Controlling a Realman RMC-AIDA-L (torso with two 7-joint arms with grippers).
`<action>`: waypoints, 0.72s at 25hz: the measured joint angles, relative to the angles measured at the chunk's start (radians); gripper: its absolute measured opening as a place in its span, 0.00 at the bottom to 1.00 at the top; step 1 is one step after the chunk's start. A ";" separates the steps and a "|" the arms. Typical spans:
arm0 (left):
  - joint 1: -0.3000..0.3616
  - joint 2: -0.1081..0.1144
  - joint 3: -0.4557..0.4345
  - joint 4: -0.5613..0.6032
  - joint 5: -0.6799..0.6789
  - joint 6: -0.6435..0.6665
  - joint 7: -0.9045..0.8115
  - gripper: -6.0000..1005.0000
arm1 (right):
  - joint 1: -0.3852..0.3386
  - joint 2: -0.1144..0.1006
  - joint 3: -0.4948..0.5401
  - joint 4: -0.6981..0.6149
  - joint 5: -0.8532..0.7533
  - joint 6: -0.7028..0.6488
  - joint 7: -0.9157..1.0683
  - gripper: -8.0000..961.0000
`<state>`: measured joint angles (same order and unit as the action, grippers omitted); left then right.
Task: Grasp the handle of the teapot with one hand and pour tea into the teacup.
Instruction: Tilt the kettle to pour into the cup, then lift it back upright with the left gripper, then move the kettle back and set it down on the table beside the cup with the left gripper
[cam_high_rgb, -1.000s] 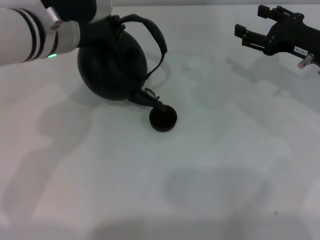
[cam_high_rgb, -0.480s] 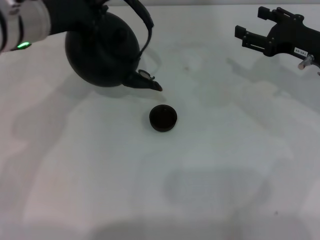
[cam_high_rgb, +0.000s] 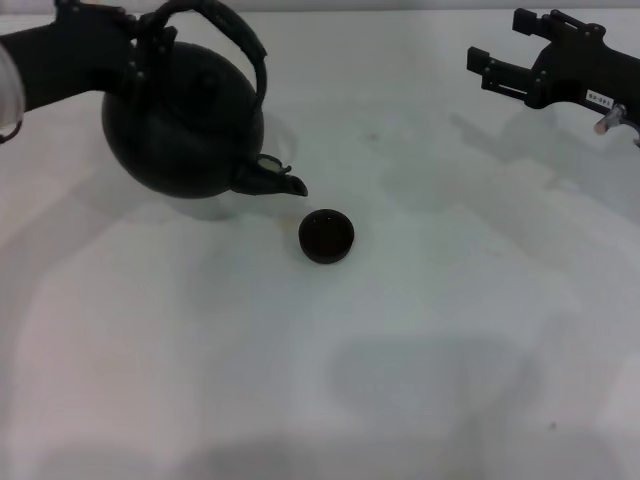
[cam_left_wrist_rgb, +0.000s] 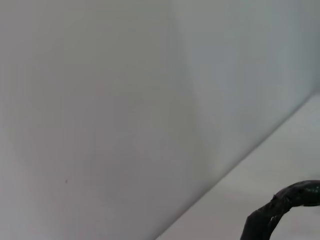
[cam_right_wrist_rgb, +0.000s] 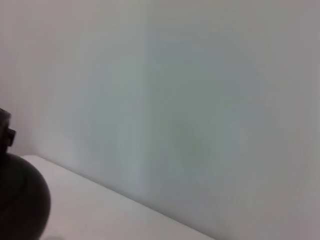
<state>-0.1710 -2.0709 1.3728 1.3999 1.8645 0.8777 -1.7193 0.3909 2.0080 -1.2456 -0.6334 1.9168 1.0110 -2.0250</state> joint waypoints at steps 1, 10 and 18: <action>0.003 0.000 -0.021 -0.016 -0.037 0.019 0.028 0.13 | 0.000 0.000 0.000 0.000 0.000 0.000 0.000 0.88; 0.015 -0.001 -0.293 -0.274 -0.348 0.259 0.342 0.13 | 0.000 -0.005 -0.006 0.002 -0.003 0.005 0.018 0.88; 0.023 -0.002 -0.393 -0.508 -0.474 0.373 0.624 0.13 | -0.004 -0.005 -0.009 0.002 -0.018 0.009 0.028 0.88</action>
<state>-0.1476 -2.0727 0.9802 0.8919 1.3908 1.2511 -1.0951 0.3864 2.0034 -1.2548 -0.6319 1.8990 1.0197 -1.9972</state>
